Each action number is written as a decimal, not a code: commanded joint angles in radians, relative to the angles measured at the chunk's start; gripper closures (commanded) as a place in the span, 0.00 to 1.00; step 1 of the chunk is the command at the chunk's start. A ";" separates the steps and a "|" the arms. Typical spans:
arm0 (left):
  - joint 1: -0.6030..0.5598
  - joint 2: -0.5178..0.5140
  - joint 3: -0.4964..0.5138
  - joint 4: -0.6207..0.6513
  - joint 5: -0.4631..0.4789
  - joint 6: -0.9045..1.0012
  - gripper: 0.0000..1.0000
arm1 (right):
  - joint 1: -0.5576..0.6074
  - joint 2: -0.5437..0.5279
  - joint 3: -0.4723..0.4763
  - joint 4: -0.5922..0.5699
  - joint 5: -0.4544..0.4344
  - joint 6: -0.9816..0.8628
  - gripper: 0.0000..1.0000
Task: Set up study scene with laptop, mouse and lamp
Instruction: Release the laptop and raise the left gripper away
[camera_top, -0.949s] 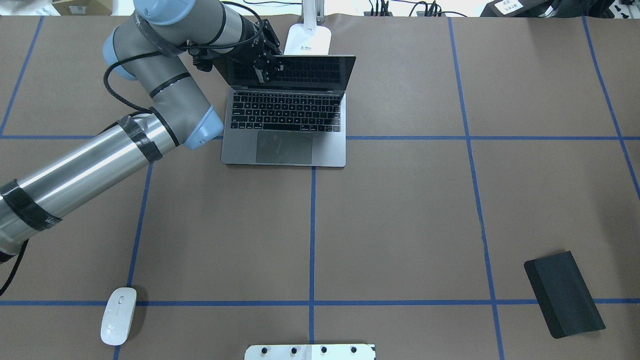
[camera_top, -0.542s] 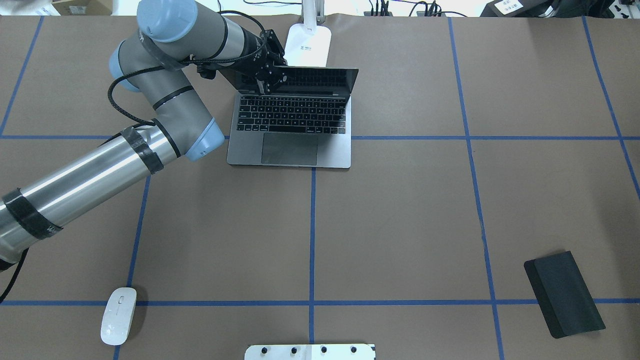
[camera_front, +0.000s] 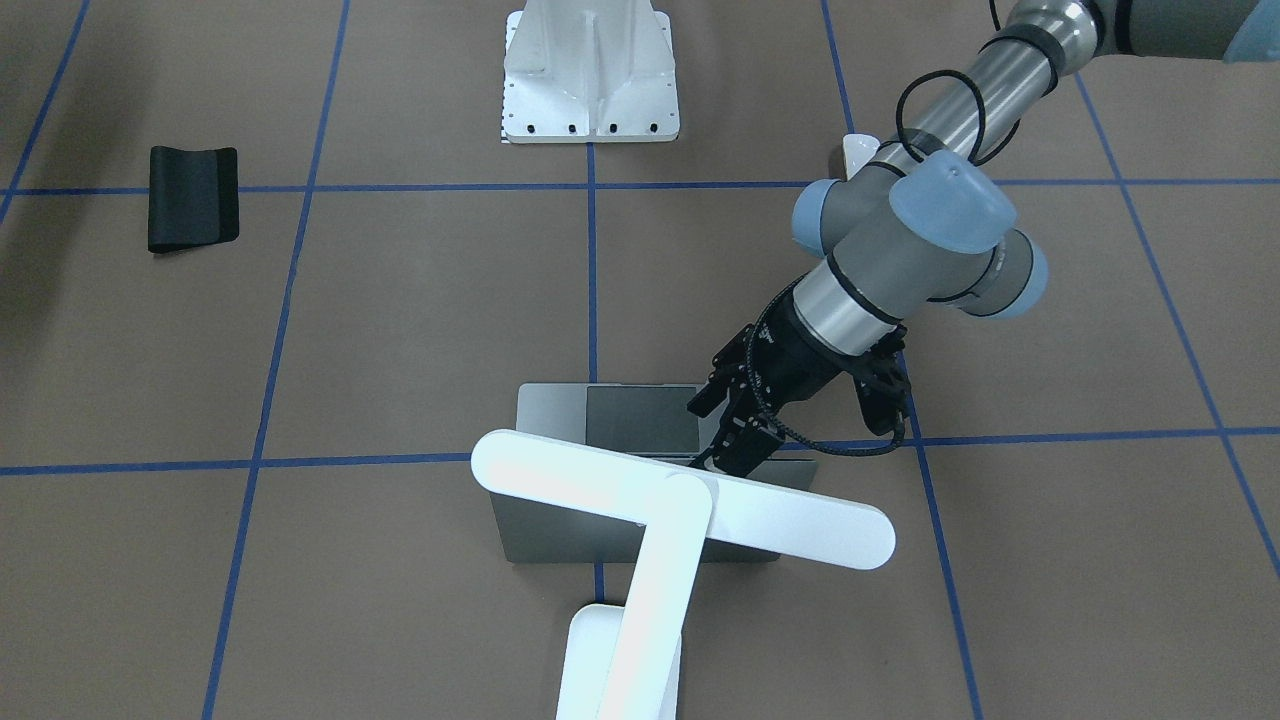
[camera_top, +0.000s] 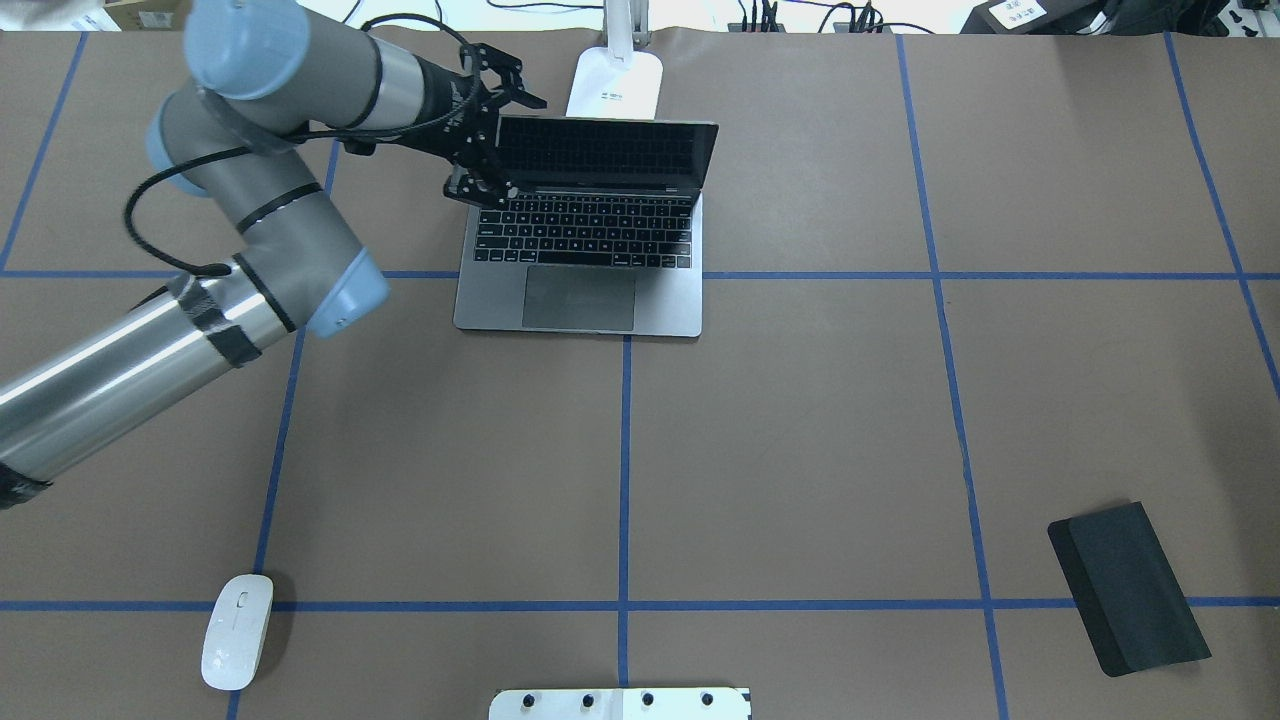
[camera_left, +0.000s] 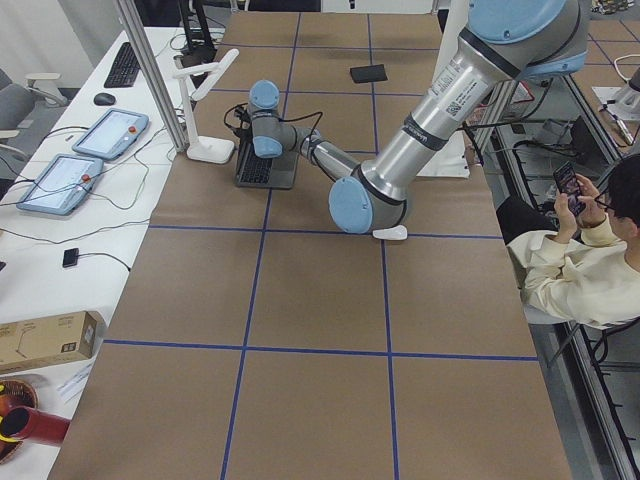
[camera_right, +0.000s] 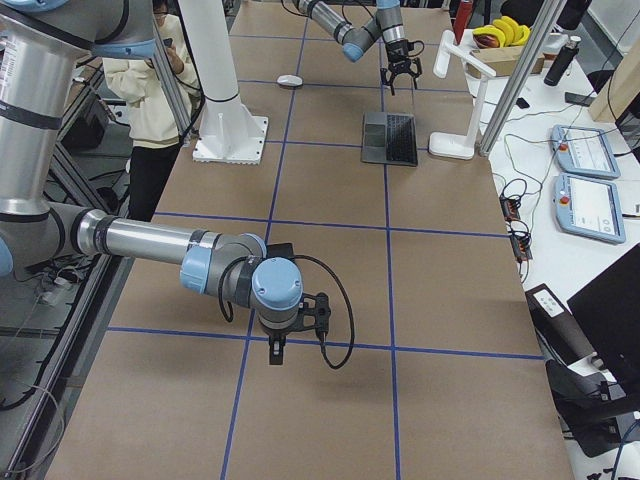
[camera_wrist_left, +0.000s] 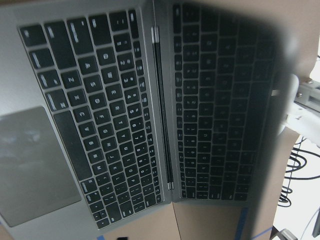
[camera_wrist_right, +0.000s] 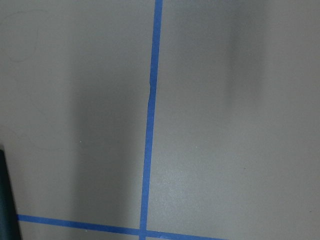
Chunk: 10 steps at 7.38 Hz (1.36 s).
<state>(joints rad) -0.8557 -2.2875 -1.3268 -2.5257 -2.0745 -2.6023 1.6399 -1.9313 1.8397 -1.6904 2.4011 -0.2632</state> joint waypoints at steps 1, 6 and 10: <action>-0.049 0.072 -0.128 -0.007 -0.003 0.019 0.00 | 0.000 0.012 -0.005 0.000 0.000 0.008 0.00; -0.273 0.333 -0.304 -0.001 -0.322 0.477 0.00 | -0.024 0.012 -0.173 0.005 0.390 0.010 0.00; -0.333 0.387 -0.305 0.001 -0.433 0.764 0.00 | -0.300 0.031 -0.191 0.008 0.447 -0.007 0.00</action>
<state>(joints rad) -1.1786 -1.9068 -1.6307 -2.5250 -2.4797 -1.8938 1.4532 -1.9099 1.6505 -1.6852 2.8414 -0.2664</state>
